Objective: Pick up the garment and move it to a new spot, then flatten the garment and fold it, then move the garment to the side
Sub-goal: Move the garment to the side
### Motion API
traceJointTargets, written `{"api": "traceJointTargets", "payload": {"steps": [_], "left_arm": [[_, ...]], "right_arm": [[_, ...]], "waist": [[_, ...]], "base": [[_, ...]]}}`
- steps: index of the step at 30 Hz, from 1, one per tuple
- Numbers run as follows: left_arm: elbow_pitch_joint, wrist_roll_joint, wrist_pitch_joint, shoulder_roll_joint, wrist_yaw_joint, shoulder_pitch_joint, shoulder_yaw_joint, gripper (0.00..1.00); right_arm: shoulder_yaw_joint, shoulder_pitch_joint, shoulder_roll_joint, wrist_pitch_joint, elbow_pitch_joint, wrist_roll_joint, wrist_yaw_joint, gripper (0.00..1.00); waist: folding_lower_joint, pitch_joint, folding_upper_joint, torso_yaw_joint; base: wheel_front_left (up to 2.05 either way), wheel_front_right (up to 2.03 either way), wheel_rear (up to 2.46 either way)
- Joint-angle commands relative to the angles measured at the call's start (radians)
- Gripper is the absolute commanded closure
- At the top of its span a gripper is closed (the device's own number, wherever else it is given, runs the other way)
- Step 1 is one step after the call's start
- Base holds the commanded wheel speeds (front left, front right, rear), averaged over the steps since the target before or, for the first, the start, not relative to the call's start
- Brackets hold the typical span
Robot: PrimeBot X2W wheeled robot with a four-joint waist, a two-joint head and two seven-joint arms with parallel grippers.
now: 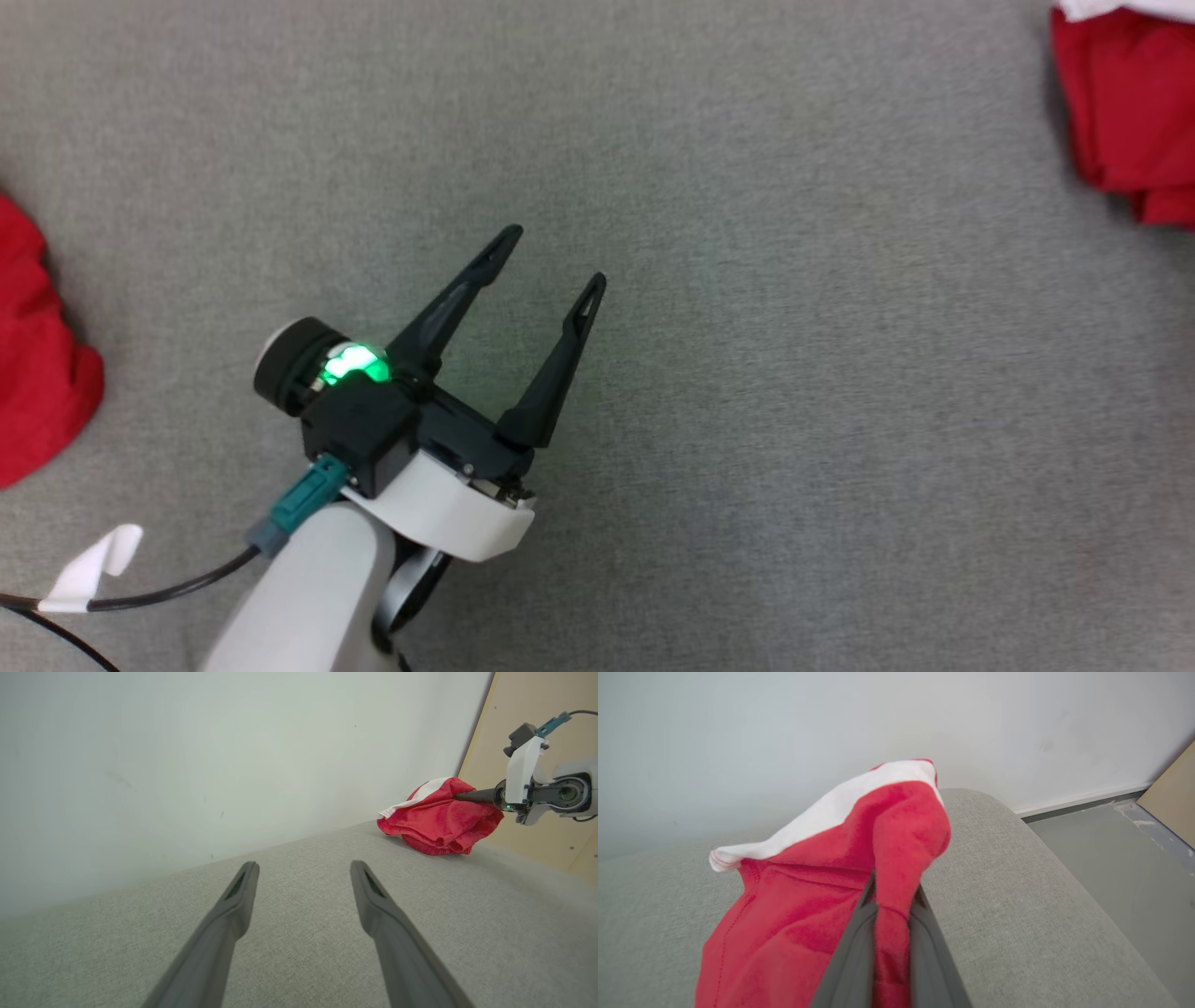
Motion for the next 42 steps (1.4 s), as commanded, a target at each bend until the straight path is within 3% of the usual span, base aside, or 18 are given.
{"api": "traceJointTargets", "payload": {"steps": [1,13,14,15,26,35,42], "left_arm": [[-0.02,0.004,0.006,0.015,0.002,-0.016,-0.002,0.0],[-0.108,-0.012,0.045,0.057,0.007,-0.003,0.001,0.0],[-0.108,-0.014,0.046,0.058,0.005,-0.002,0.002,0.0],[-0.107,-0.015,0.046,0.058,0.007,-0.001,0.001,0.0],[-0.075,-0.03,0.029,0.041,0.017,0.013,-0.014,0.0],[0.006,-0.07,-0.002,0.032,0.041,0.071,0.003,0.0],[0.084,-0.104,-0.029,0.027,0.069,0.14,0.044,0.0]], "right_arm": [[-0.004,-0.03,-0.012,-0.015,0.028,-0.021,-0.002,1.0],[0.004,-0.159,-0.079,-0.101,0.179,-0.163,-0.002,0.98],[0.006,-0.159,-0.081,-0.11,0.182,-0.182,-0.002,0.6],[0.009,-0.158,-0.08,-0.118,0.184,-0.2,-0.002,0.0],[-0.08,-0.085,-0.101,-0.153,0.185,-0.347,-0.002,0.0],[-0.134,-0.034,0.02,-0.209,0.183,-0.443,-0.002,0.0],[-0.103,0.066,0.096,-0.226,0.048,-0.413,-0.002,0.0]], "waist": [[-0.0002,0.055,-0.0001,0.025],[-0.0002,0.114,-0.0001,0.032],[-0.0002,0.112,-0.0001,0.033],[-0.0002,0.109,-0.0001,0.034],[-0.0002,0.023,-0.0001,0.039],[-0.0002,-0.122,-0.0001,0.028],[-0.0002,-0.261,-0.0001,0.03]], "base": [[0.0,0.0,0.0],[0.0,0.0,0.0],[0.0,0.0,0.0],[0.0,0.0,0.0],[0.0,0.0,0.0],[0.0,0.0,0.0],[0.0,0.0,0.0]]}}
